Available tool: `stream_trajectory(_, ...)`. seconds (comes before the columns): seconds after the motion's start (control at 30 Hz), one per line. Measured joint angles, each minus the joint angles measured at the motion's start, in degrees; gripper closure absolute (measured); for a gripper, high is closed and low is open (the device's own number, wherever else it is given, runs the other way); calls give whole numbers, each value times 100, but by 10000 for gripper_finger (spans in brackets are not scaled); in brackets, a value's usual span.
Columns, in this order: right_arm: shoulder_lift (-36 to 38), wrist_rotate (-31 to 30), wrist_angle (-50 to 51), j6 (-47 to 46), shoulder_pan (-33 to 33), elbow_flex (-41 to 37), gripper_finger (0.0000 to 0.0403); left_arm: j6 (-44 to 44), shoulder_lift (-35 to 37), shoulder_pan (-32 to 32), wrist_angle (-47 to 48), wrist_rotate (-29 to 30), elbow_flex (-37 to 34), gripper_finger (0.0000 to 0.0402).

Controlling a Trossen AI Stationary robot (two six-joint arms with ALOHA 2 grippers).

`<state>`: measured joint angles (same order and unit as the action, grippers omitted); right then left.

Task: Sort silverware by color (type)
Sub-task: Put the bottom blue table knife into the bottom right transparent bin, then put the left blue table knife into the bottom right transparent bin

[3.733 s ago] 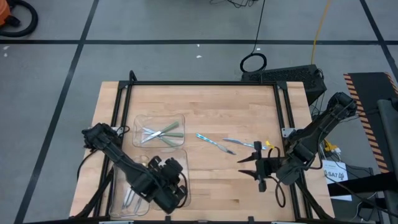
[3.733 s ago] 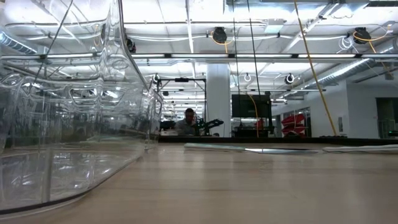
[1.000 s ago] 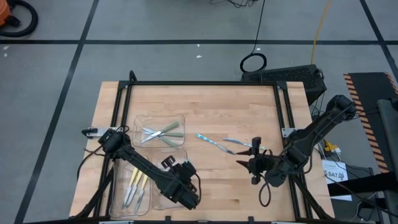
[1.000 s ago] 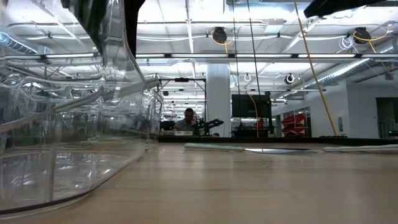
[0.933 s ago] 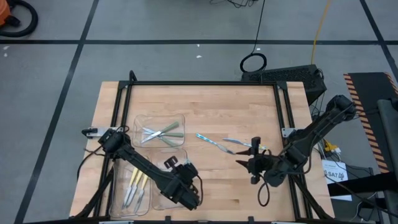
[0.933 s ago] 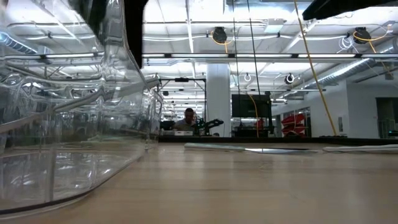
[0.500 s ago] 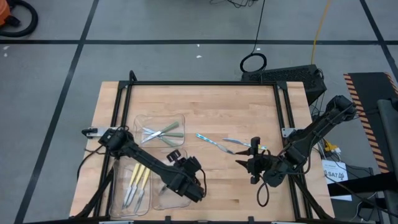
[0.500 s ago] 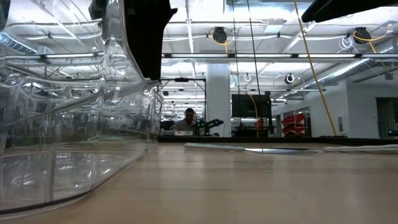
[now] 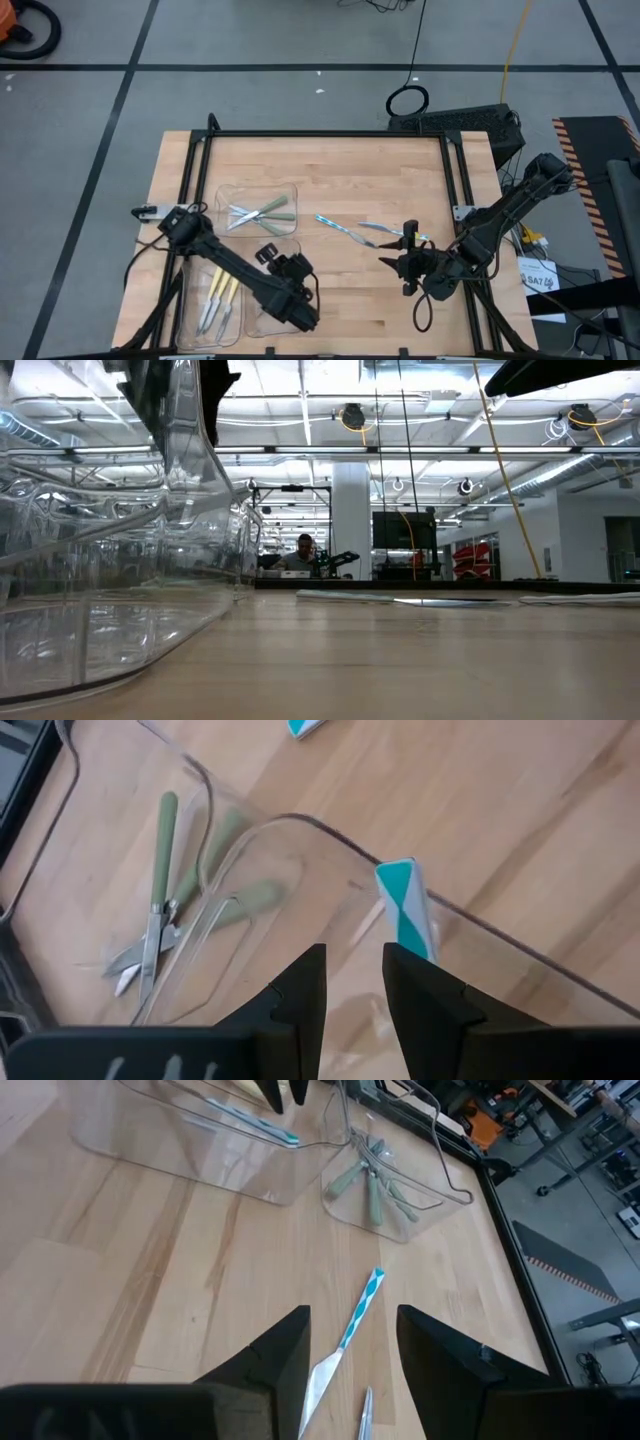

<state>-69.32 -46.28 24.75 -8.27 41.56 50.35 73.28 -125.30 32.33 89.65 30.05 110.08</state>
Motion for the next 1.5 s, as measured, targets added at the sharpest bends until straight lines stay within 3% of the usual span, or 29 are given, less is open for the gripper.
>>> stream_trajectory(0.3,0,0,0,42,0,0,257,-489,22,194,-733,-9,0,291)
stream_trajectory(0.5,0,0,2,28,0,0,257,-536,22,171,-747,-23,3,291)
stream_trajectory(0.7,-18,-2,627,-431,-160,-3,257,-870,31,184,-752,4,508,291)
stream_trajectory(0.8,-68,-1,670,-710,-394,-203,257,-971,33,231,-800,448,849,291)
stream_trajectory(0.87,-87,36,308,-705,-563,-474,257,-1312,53,273,-970,925,957,291)
stream_trajectory(1.0,-91,753,-1212,-220,-1130,-1156,257,-2057,48,348,-1247,1616,968,291)
stream_trajectory(1.2,-151,1541,-3480,25,-2111,-1909,257,-2199,42,234,-1323,1654,949,291)
stream_trajectory(1.5,-979,2521,-4181,212,-3060,-1950,257,-2086,42,181,-1356,1650,949,291)
